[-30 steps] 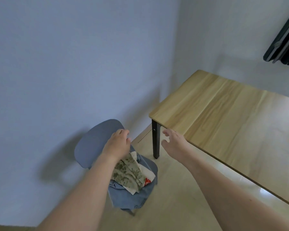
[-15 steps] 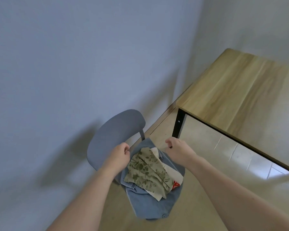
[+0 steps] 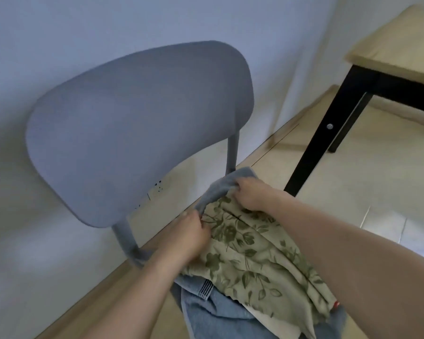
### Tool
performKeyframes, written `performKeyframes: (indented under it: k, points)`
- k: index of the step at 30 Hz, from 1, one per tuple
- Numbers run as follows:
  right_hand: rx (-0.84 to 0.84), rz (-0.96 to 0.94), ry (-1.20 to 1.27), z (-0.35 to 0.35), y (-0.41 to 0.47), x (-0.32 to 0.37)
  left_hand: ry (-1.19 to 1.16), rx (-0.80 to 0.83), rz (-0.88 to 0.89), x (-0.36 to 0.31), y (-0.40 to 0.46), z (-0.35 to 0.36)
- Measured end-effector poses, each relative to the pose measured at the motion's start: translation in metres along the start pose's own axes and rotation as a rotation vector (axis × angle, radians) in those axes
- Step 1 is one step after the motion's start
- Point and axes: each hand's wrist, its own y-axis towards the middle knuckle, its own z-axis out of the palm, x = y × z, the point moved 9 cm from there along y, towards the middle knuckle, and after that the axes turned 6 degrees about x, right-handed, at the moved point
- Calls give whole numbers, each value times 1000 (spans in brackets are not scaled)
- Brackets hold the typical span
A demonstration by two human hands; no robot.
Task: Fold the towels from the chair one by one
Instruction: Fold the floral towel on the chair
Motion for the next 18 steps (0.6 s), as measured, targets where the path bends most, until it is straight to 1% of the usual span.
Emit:
performKeyframes:
  k: [1, 2, 3, 6, 8, 11, 15, 18]
  points:
    - [4, -20, 70, -10, 0, 11, 19, -61, 23, 1, 3, 3]
    - [-6, -59, 60, -6, -4, 3, 27, -115, 36, 2, 4, 5]
    - [-73, -60, 38, -10, -6, -3, 20, -153, 41, 3, 6, 5]
    - [-195, -156, 28, -14, -9, 7, -5, -186, 42, 4, 7, 5]
    - [-303, -224, 77, -24, -23, 6, -22, -204, 50, 5, 4, 3]
    - [-423, -316, 159, -38, -53, 2, -211, -209, 59, 8, -5, -2]
    - [-518, -343, 185, -51, -106, -6, -483, -333, 257, -14, -48, -31]
    - [-563, -308, 182, -72, -157, -19, -552, -427, 406, -37, -100, -67]
